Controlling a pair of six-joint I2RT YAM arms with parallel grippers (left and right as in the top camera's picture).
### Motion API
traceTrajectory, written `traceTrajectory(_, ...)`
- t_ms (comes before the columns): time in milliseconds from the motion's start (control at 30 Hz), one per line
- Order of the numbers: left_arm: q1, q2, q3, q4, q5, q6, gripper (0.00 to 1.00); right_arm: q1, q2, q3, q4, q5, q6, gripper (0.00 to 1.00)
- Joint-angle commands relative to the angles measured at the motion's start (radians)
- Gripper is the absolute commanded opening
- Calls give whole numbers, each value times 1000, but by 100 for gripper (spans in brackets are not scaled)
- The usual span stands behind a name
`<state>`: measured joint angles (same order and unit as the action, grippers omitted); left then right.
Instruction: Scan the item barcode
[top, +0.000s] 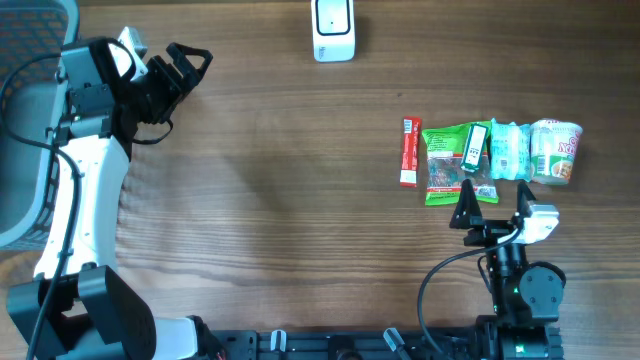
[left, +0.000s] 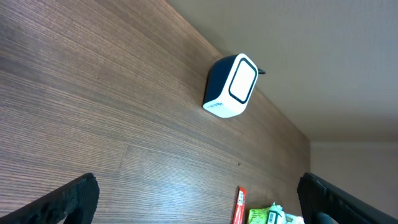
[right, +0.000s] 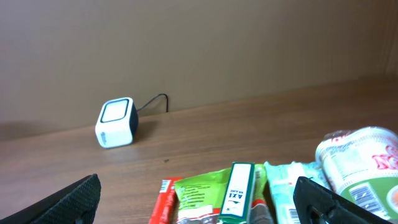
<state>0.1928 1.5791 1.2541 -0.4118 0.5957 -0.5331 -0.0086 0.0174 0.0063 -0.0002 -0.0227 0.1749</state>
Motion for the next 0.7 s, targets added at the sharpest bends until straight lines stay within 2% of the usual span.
traceTrajectory(0, 3, 8, 8, 2, -4, -1, 100, -5, -14, -1, 2, -41, -149, 100)
traceTrajectory(667, 3, 8, 8, 2, -3, -1, 100, -5, -14, -1, 3, -47, -148, 100)
